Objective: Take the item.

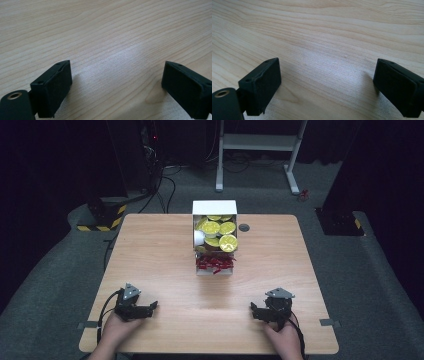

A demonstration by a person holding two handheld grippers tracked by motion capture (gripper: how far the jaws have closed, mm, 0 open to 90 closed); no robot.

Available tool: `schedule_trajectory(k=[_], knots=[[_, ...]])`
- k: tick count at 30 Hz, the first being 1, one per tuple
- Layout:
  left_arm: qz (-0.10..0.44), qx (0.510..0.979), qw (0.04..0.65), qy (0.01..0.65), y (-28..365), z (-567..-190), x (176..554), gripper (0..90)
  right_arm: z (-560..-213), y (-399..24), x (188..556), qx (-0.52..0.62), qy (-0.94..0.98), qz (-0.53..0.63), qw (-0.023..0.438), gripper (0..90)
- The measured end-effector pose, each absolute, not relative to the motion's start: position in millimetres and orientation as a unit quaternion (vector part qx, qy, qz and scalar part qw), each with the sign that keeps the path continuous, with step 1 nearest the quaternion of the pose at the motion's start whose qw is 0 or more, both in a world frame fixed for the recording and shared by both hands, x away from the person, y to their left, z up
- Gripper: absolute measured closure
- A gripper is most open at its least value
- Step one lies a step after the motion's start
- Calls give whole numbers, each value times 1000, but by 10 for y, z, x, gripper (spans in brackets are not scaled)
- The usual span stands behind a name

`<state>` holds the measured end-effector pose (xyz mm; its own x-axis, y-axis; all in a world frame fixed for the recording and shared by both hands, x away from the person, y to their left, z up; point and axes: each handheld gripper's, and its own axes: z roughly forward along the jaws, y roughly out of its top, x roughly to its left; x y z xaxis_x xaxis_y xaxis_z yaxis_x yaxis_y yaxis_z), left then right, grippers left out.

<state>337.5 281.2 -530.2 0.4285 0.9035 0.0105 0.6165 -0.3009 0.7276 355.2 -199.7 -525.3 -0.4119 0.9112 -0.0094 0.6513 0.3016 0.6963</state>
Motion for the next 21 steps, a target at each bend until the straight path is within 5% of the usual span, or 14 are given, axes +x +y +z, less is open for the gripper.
schedule_trajectory(k=[21], knots=[[217,779,334,485,2813,-5285,3378,154,-5251,-1995,3540,503,779,313,206,77]])
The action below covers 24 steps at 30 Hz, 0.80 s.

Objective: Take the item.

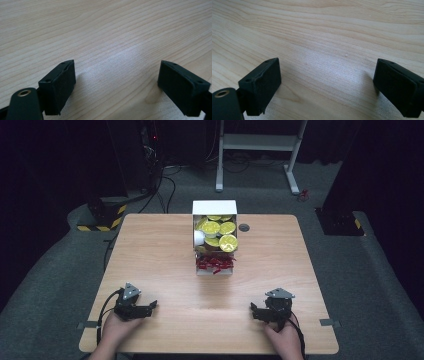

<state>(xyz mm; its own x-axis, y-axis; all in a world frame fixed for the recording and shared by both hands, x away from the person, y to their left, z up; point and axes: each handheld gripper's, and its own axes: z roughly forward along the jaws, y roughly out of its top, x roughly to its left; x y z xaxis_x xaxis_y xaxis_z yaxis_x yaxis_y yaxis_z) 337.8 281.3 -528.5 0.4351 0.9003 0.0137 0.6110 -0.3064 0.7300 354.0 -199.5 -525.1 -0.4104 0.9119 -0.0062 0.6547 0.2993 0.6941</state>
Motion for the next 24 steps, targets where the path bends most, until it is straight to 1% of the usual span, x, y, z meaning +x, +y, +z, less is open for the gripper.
schedule_trajectory(k=[7,13,16,24], knots=[[223,787,331,469,2787,-5255,3380,151,-5249,-2018,3536,495,784,315,202,77],[202,778,355,477,2809,-5227,3374,158,-5242,-2133,3540,495,785,310,204,79],[200,777,363,474,2807,-5217,3366,158,-5241,-2194,3540,500,782,310,205,79],[210,763,389,470,2813,-5182,3362,161,-5245,-2303,3518,501,780,313,205,83]])
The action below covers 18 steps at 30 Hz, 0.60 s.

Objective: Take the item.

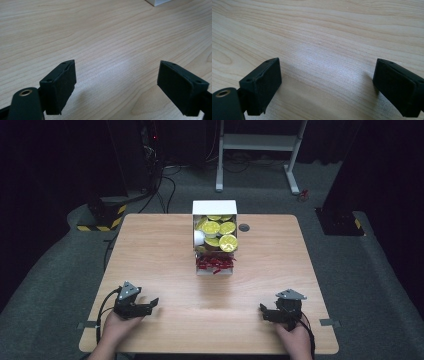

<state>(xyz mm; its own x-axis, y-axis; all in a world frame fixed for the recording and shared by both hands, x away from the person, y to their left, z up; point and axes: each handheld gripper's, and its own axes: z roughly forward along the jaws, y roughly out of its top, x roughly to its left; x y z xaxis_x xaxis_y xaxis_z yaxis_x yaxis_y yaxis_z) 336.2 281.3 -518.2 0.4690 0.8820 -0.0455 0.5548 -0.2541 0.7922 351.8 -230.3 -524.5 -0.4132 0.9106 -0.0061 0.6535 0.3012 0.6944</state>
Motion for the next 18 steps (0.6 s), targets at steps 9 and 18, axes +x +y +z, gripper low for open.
schedule_trajectory(k=[9,18], knots=[[215,761,402,461,2769,-5125,3379,162,-5247,-2301,3504,501,780,314,205,83],[221,761,415,447,2737,-5072,3365,162,-5247,-2297,3497,501,780,314,205,83]])
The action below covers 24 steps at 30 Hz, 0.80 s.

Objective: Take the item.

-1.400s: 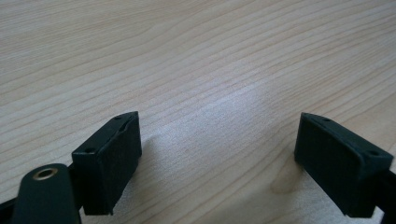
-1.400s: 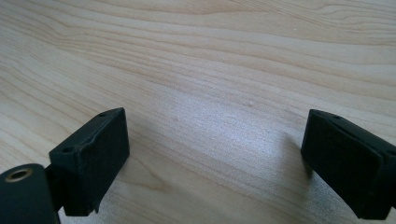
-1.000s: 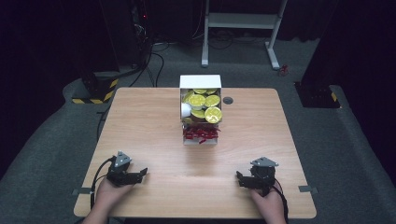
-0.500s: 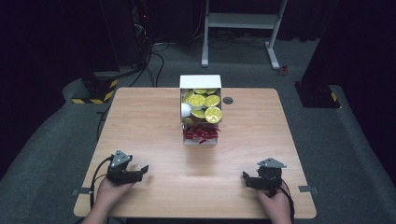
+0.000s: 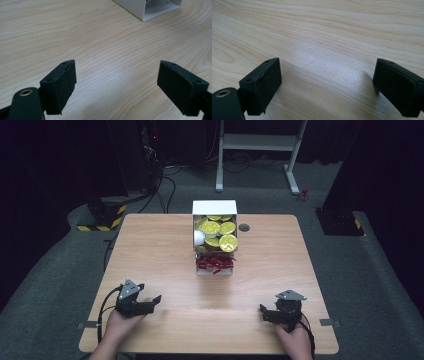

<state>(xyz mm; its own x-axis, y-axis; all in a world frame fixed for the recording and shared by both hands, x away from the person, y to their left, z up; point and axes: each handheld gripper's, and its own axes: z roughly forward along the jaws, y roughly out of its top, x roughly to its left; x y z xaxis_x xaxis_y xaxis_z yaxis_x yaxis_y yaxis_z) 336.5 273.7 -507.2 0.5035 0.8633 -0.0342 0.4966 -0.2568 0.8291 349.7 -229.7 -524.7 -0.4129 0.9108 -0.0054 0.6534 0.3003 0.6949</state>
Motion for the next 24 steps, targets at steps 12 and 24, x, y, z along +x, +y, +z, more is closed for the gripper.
schedule_trajectory(k=[12,24], knots=[[232,754,430,440,2720,-5010,3330,154,-5247,-2297,3497,501,780,314,205,83],[238,742,449,438,2719,-4899,3295,149,-5247,-2297,3497,501,780,314,205,83]])
